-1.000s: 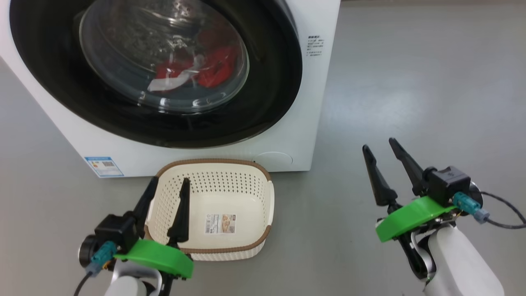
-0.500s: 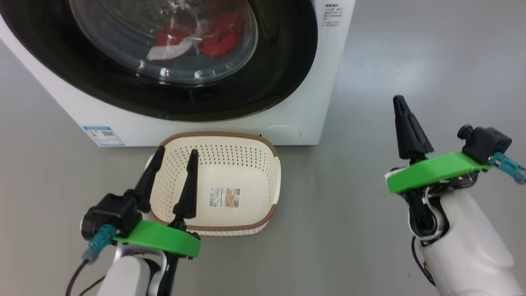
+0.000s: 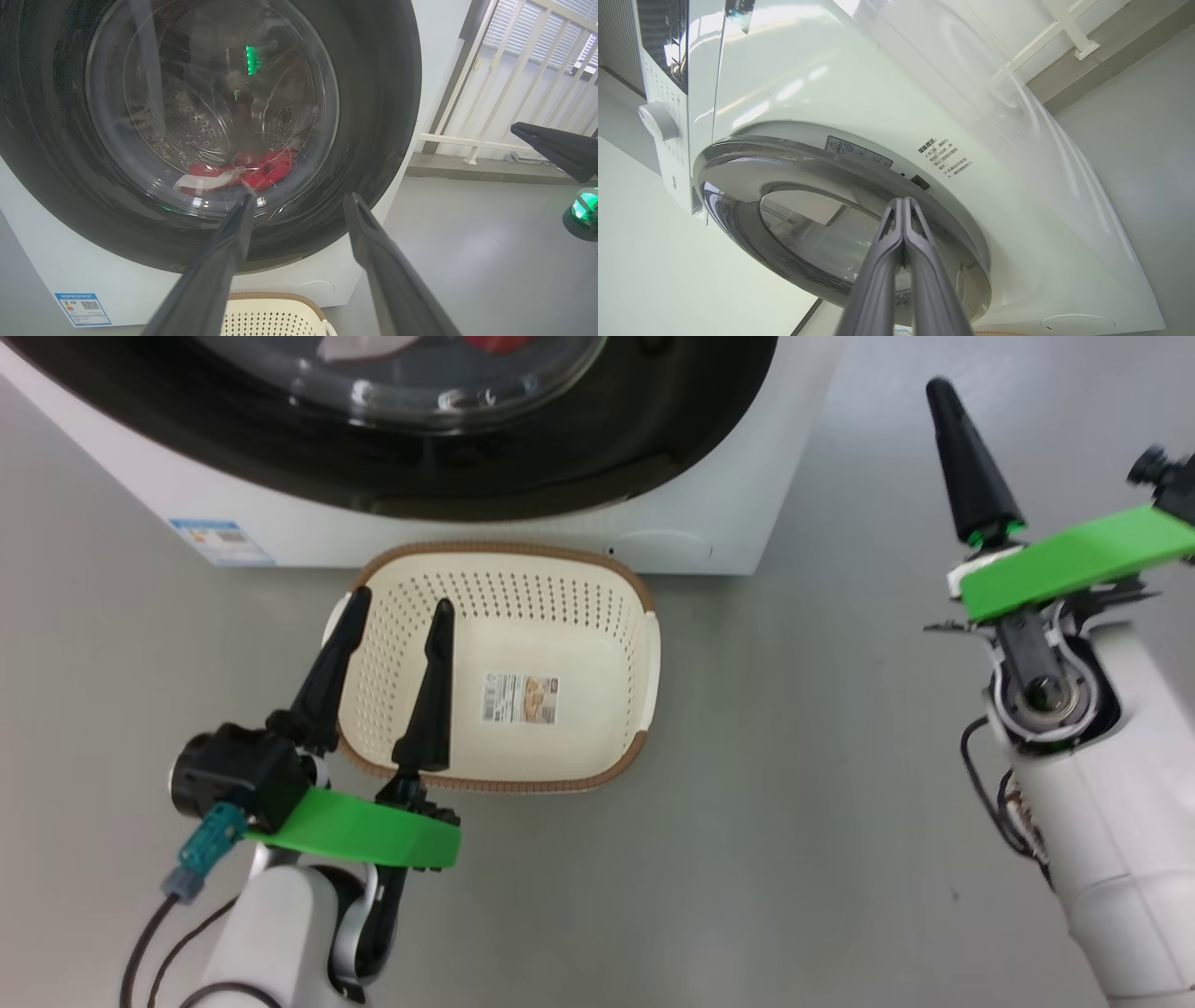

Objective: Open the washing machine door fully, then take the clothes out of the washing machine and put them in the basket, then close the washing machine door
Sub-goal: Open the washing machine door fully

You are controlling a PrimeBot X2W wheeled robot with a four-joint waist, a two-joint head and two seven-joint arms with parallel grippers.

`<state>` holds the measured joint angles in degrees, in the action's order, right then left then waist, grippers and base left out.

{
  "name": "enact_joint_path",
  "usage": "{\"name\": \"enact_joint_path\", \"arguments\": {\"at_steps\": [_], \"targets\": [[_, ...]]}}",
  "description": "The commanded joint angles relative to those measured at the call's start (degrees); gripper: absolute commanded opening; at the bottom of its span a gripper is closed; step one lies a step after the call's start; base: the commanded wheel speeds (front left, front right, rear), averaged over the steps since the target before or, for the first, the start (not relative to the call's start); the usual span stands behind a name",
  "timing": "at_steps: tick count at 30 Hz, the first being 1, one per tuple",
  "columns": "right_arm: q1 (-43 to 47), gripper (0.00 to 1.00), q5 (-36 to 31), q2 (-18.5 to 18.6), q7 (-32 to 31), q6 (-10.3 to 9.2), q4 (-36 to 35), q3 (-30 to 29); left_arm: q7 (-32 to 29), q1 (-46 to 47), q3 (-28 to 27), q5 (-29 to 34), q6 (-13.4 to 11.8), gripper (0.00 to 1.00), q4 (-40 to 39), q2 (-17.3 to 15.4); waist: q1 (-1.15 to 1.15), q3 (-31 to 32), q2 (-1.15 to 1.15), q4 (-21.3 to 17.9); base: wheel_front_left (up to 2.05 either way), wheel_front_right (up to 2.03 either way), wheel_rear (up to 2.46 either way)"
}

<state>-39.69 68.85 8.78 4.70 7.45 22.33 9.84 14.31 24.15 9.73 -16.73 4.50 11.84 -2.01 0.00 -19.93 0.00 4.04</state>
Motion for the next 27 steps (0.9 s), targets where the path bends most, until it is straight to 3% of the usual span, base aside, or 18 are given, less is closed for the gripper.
{"name": "enact_joint_path", "arguments": {"at_steps": [1,8,12,27], "targets": [[-2.0,0.0,2.9,-0.1,-1.7,0.03,-2.3,0.9,0.7,1.8,-1.3,-0.1,-0.3,1.0,-1.8,-0.9,0.0,-3.3,0.0,1.5,0.0,0.0,0.0],[-6.0,0.04,12.9,1.1,-8.5,0.03,-4.4,0.0,0.7,2.8,-1.3,0.1,-0.2,1.0,-2.6,-0.9,0.0,-6.3,0.0,1.9,0.0,0.0,0.0],[-9.0,0.0,17.6,1.7,-12.9,0.03,-5.6,-0.4,0.7,3.7,-0.9,0.1,-0.3,1.0,-3.1,-0.9,0.0,-8.6,0.0,1.7,0.0,0.0,0.0],[-19.8,0.0,26.6,3.5,-24.9,0.03,-2.0,-2.4,0.7,6.7,0.2,-0.2,0.1,1.0,-3.8,-0.9,0.0,-15.7,0.0,3.0,0.0,0.0,0.0]]}}
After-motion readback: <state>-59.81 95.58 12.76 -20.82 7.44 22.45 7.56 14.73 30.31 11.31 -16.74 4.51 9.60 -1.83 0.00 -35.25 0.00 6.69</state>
